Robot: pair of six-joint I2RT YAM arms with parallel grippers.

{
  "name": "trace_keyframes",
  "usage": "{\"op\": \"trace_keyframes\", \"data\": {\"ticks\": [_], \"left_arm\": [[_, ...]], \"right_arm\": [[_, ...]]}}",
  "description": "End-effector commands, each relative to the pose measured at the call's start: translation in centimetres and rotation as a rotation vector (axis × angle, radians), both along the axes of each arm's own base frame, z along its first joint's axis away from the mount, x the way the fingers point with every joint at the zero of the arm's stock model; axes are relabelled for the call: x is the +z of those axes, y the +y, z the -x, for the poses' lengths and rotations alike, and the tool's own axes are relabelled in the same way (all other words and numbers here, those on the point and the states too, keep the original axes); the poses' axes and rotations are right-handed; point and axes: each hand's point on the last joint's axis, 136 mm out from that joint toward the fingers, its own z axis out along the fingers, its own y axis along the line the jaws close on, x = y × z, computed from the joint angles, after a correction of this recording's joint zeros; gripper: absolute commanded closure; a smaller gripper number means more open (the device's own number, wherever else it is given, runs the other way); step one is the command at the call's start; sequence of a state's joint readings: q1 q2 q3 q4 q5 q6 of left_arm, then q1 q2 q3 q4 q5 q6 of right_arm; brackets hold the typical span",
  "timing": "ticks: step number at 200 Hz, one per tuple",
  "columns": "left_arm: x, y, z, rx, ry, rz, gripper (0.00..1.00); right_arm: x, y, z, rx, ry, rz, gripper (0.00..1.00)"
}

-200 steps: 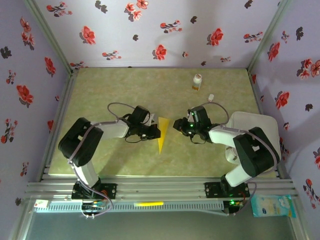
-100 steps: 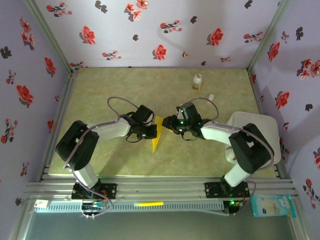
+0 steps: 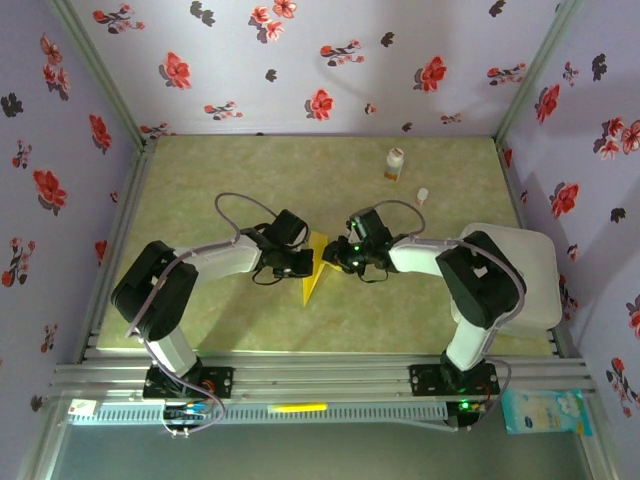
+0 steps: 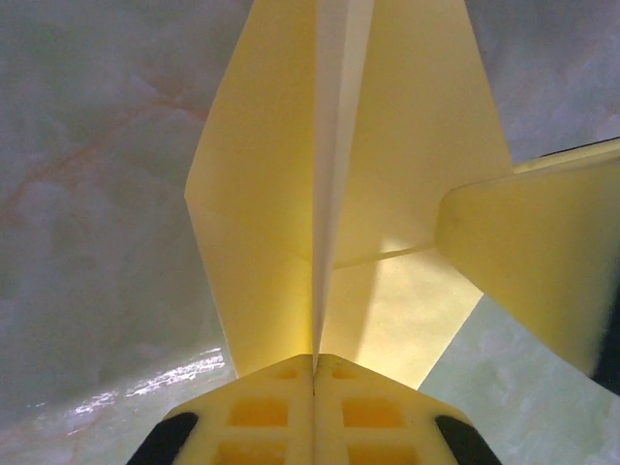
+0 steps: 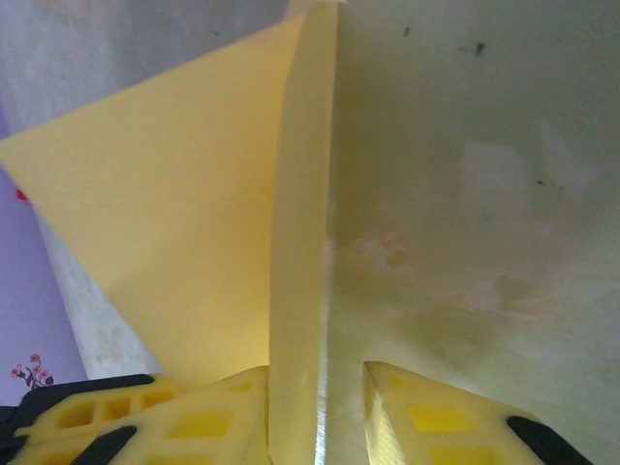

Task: Fold a paper plane with a square sheet of paper (pick it up from the middle)
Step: Move a paper plane to the center of the table.

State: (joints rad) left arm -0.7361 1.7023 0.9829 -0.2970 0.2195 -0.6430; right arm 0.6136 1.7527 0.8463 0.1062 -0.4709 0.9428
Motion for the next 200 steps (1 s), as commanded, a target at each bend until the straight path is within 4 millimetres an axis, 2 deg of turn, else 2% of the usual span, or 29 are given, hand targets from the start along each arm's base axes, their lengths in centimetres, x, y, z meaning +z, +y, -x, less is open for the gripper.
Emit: {"op": "trace_keyframes", "data": {"ticks": [1, 49, 72, 116, 200], "left_arm": [[0.0, -0.2, 0.1, -0.030, -0.003, -0.023, 1.00], [-0.6, -0.5, 0.2, -0.036, 0.018, -0.021, 0.94], [-0.8, -0.7, 0.3, -0.042, 0.030, -0.017, 0.90], [-1.0, -1.0, 0.5, -0.046, 0.040, -0.008, 0.85], [-1.7, -1.3, 0.8, -0.065, 0.056, -0.012, 0.83]], "right_arm": [[-1.0, -0.5, 0.5, 0.005, 0.009, 0.033, 0.75], [-1.5, -0.6, 0.6, -0.009, 0.010, 0.022, 0.90], [-1.8, -0.5, 0.6, -0.007, 0.013, 0.015, 0.93], [-2.1, -0.5, 0.7, -0.005, 0.016, 0.014, 0.93], [-2.1, -0.4, 0.7, -0.005, 0.015, 0.009, 0.93]]}}
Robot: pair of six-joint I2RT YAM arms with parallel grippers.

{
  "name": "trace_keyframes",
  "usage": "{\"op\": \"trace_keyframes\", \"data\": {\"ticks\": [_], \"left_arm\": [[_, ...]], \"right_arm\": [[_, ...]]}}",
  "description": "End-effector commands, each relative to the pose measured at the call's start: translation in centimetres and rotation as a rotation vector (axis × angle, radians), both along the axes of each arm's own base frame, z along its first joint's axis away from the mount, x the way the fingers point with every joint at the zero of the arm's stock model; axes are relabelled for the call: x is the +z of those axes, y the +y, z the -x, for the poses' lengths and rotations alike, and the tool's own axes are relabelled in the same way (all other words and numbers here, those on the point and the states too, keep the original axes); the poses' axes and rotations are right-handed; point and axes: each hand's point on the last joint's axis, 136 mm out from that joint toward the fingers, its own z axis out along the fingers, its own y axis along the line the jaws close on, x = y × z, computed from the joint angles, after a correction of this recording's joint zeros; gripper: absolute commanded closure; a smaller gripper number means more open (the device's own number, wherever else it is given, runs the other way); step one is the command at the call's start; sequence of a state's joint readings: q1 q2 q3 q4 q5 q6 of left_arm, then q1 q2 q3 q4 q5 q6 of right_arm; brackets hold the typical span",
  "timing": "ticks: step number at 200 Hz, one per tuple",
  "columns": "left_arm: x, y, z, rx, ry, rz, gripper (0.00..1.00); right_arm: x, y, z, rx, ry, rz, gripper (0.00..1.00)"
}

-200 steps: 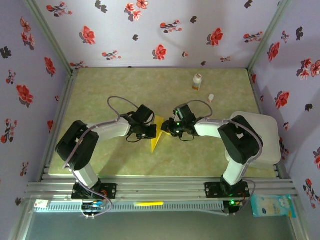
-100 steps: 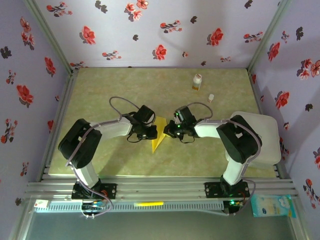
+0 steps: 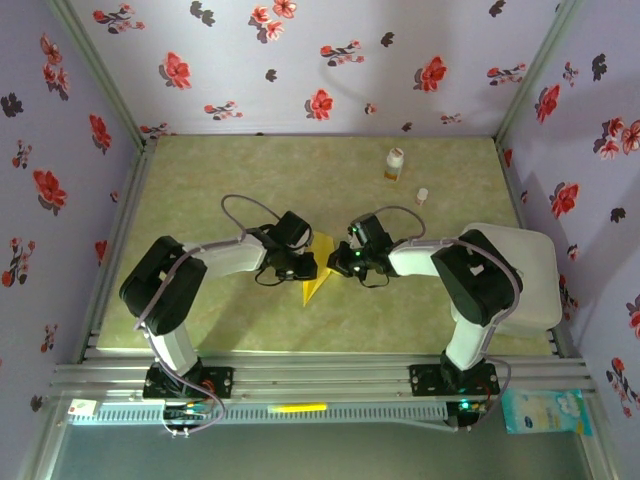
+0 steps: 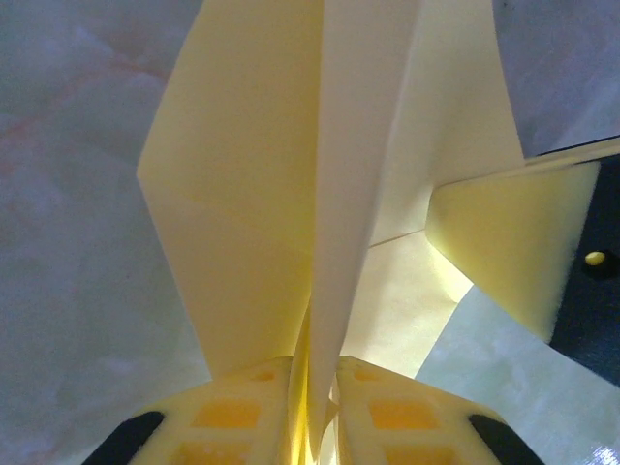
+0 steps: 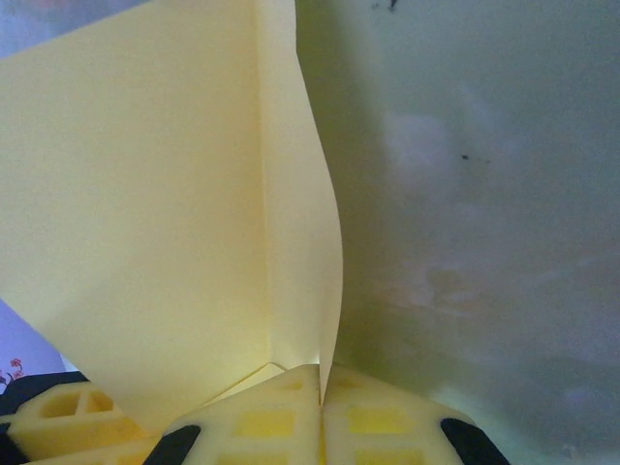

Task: Fold a paper plane with a square sheet of paper (pick it up from the middle)
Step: Move a paper plane to the center of the table.

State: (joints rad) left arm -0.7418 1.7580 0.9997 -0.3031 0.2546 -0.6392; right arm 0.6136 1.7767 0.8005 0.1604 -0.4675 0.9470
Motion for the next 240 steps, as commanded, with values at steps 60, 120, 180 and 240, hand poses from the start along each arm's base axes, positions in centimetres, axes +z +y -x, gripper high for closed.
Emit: {"op": "trace_keyframes", "data": {"ticks": [60, 120, 180, 240], "left_arm": [[-0.8, -0.9, 0.4, -0.056, 0.002, -0.017, 0.88], [-1.1, -1.0, 0.3, -0.073, -0.002, -0.041, 0.94], [0.0, 2.0, -1.8, 0.054, -0.094, -0.182, 0.99], [0.7, 3.9, -5.4, 0.143, -0.152, -0.341, 1.00]], "right_arm": [[-0.3, 0.0, 0.1, -0.001, -0.001, -0.002, 0.93], [-0.1, 0.0, 0.0, -0.004, -0.004, -0.004, 0.90], [3.0, -2.4, -0.8, -0.043, -0.103, 0.025, 0.75], [3.1, -5.9, -0.6, -0.124, -0.110, 0.046, 0.70]]}}
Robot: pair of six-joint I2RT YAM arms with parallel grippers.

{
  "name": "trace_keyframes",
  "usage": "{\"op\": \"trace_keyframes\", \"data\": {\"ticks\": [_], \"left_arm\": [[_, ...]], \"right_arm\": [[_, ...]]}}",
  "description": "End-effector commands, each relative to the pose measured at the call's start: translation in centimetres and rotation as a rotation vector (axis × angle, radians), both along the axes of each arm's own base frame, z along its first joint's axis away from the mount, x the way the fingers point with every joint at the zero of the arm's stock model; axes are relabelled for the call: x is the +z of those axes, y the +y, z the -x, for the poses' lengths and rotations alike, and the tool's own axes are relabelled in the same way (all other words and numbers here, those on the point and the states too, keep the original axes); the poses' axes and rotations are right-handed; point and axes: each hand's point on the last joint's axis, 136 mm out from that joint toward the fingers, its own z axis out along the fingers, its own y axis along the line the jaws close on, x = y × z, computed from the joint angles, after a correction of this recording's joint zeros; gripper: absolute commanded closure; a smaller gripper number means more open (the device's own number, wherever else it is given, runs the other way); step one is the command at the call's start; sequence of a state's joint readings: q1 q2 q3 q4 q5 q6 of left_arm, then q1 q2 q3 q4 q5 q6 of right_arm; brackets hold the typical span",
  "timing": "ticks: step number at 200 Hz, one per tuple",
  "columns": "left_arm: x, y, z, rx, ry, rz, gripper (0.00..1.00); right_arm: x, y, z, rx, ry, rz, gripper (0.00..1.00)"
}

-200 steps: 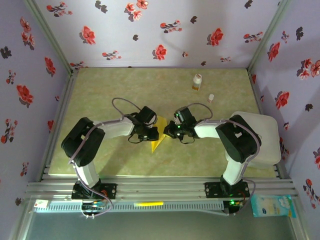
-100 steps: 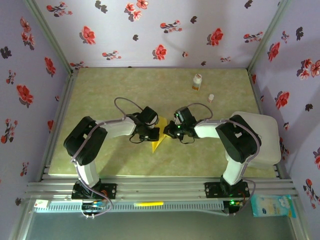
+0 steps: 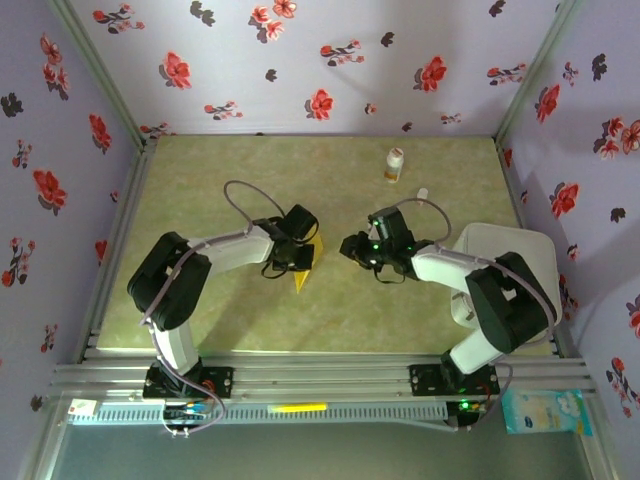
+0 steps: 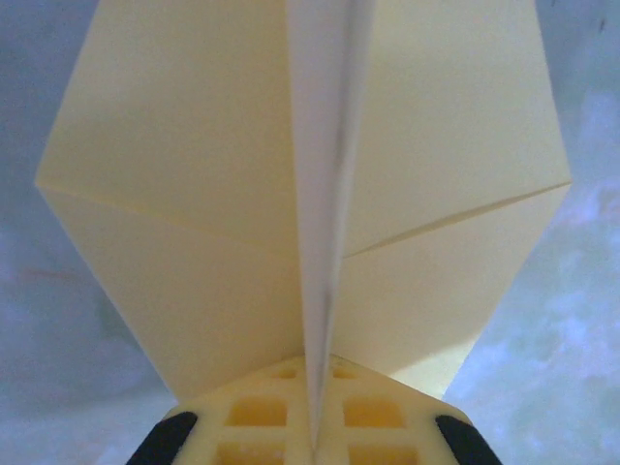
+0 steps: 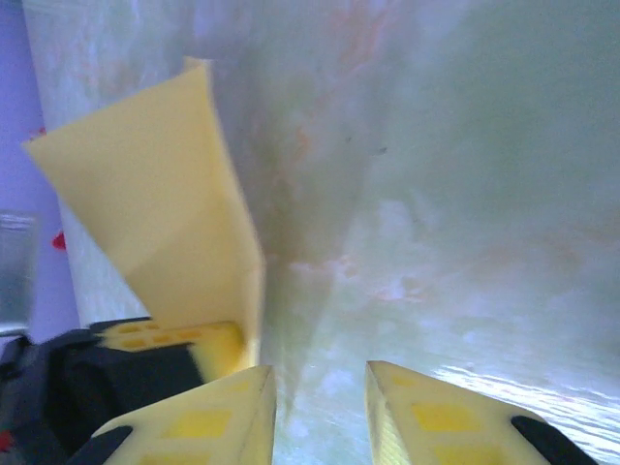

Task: Fold a paper plane with a square sheet of paper (pick it up from the middle)
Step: Move a paper plane to the center of the table.

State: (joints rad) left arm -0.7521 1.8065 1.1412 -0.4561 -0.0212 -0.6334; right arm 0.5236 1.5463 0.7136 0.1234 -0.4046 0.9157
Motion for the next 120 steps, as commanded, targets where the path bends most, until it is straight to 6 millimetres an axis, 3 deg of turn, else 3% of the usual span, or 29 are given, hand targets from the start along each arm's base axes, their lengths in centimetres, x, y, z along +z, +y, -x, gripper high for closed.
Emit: {"op": "trace_keyframes", "data": {"ticks": [1, 72, 120], "left_arm": [[-0.1, 1.5, -1.6, 0.057, -0.021, -0.112, 1.00], [-1.3, 1.4, -3.0, 0.072, 0.012, -0.148, 1.00], [-2.3, 1.3, -3.0, 0.076, 0.039, -0.162, 0.99]], "right_arm": [[-1.6, -1.5, 1.0, -0.017, 0.030, 0.052, 0.70], [-0.7, -1.9, 1.4, -0.038, 0.019, 0.023, 0.69], [-1.5, -2.0, 1.5, -0.039, 0.036, 0.028, 0.69]]}}
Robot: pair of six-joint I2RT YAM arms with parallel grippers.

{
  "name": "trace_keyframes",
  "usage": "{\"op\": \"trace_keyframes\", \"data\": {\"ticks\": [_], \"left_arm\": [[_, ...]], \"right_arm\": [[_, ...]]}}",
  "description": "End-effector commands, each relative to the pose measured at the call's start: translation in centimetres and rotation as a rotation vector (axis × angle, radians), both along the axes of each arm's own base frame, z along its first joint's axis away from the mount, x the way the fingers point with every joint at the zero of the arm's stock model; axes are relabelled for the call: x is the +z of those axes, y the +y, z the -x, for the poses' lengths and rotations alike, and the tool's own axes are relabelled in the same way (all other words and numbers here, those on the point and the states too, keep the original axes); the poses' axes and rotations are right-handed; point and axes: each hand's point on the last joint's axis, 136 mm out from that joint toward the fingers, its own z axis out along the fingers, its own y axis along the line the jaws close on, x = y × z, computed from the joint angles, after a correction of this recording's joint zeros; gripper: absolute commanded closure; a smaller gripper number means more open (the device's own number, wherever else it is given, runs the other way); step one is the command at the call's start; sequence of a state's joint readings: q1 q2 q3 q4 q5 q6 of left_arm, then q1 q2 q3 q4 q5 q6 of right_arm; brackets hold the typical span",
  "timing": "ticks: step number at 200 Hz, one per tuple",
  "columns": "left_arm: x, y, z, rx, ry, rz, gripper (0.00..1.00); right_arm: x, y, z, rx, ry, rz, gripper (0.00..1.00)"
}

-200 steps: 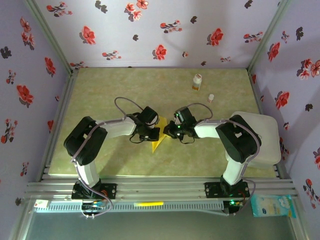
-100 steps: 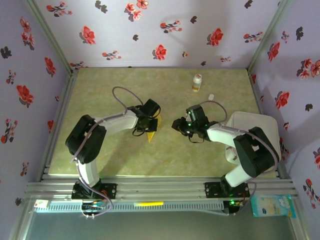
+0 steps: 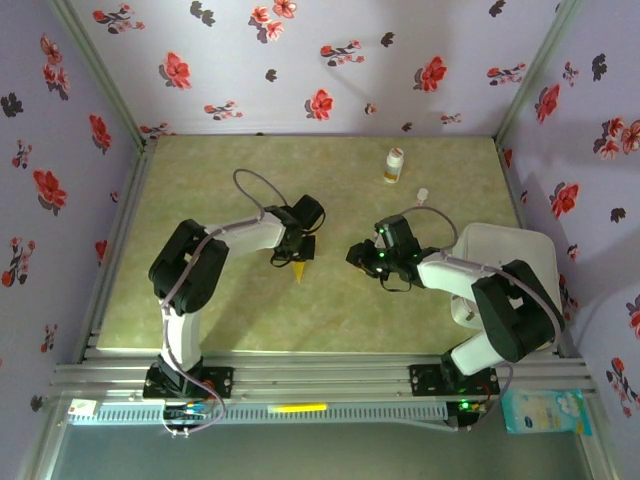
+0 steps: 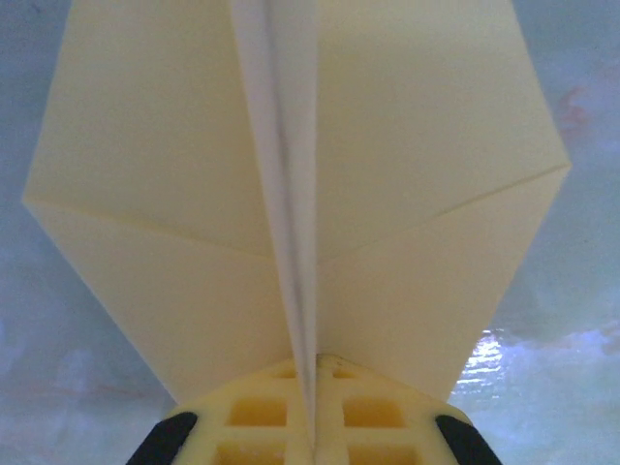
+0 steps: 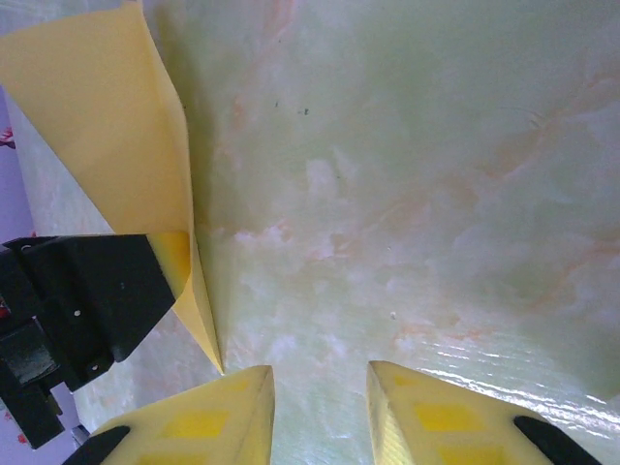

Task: Fold a paper plane with a square sheet of paper (pick it up from the middle)
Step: Move a paper plane to the center of the table.

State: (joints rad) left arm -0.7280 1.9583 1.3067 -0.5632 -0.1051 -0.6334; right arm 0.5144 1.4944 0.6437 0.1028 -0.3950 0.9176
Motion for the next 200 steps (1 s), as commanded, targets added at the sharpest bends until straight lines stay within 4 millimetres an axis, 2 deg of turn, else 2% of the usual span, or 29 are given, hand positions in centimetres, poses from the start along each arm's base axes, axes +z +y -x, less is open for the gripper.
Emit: {"op": "trace_keyframes", "data": {"ticks": [1, 98, 173, 200], "left_arm": [[-0.8, 0.7, -0.1, 0.028, 0.024, -0.039, 0.99], [-2.1, 0.8, 0.4, 0.035, 0.088, -0.094, 0.93], [-2.6, 1.2, 0.7, 0.039, 0.102, -0.240, 0.84], [-2.7, 1.0, 0.6, 0.058, 0.100, -0.254, 0.83]], "right_arm": [[-0.5, -0.4, -0.1, -0.021, 0.007, 0.003, 0.69], [-1.5, -0.2, 0.1, -0.014, 0.032, -0.008, 0.68], [-0.4, 0.1, -0.1, -0.001, 0.000, -0.036, 0.68], [0.0, -0.4, -0.1, -0.005, -0.013, -0.032, 0.67]]}}
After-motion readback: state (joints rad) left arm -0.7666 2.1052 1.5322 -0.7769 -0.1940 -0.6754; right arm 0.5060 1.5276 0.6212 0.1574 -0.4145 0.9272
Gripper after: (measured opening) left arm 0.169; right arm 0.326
